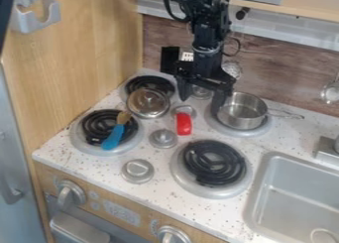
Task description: Put the red object to the bottom right burner
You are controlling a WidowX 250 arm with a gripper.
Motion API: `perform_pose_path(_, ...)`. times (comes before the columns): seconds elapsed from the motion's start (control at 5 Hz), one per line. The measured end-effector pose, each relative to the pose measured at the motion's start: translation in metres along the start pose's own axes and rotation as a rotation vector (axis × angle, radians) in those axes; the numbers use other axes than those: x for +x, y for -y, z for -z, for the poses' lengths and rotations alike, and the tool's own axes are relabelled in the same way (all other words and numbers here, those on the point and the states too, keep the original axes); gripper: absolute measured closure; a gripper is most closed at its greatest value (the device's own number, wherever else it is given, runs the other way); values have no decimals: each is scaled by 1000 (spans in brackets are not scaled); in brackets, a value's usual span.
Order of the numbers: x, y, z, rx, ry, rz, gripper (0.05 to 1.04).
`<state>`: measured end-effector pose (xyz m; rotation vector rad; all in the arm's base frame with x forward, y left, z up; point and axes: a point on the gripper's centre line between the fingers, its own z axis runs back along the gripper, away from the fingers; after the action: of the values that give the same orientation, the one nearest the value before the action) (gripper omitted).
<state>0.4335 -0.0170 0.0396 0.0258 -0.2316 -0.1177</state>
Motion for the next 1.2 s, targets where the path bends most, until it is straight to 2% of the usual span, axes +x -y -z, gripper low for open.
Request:
perform_pose_path(0.2,-11,0,19,-5,-54,-11,85)
perform_pose_path(0.4,-12,-6,39,-12,-86,-85,85)
perform_pose_path(0.6,-3,-17,47,-32,-63,-167,85)
perform_pose_path(0.8,6,-38,56,-8,-38,-292,85)
perform_pose_path(1.0,15,-47,53,0,-34,-333,85)
perform_pose_path(1.2,16,-56,51,28,-26,-382,85)
